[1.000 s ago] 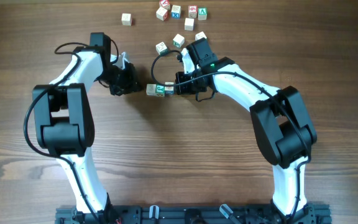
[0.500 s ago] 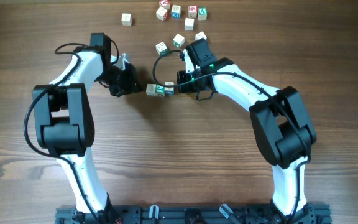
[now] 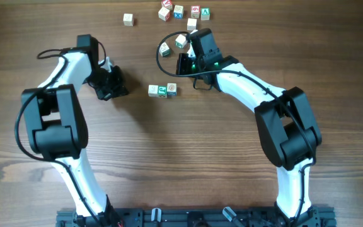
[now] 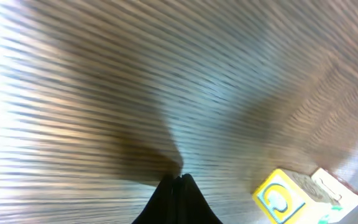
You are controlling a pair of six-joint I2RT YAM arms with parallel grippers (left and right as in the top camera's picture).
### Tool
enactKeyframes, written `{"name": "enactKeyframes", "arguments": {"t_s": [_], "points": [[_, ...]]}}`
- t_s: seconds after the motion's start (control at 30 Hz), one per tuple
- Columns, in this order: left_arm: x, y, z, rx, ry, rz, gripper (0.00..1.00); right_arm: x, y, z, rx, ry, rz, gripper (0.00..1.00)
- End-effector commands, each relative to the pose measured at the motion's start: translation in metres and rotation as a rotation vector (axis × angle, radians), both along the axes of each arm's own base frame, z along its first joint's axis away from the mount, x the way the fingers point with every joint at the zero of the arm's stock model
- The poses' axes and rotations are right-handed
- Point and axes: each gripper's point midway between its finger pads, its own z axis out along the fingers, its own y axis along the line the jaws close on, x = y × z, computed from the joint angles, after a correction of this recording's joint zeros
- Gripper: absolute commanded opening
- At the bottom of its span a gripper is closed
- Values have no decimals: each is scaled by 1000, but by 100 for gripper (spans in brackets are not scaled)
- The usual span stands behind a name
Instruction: Form a horizontal line
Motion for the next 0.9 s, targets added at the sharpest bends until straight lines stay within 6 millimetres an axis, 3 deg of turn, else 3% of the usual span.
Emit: {"name": "enactKeyframes", "arguments": {"t_s": [0.0,0.33,0.6,0.87], "points": [[-8,24,-17,105,54,52,4,1,11,-2,8,7,-52,5],[-8,23,-17,105,54,51,4,-18,21,-12,-9,69,-42,5],[-8,23,-17,105,55,51,4,-25,23,-30,-37,103,-61,5],[-8,23,-17,105,55,51,4,-28,23,-32,-40,117,-55,5]]}}
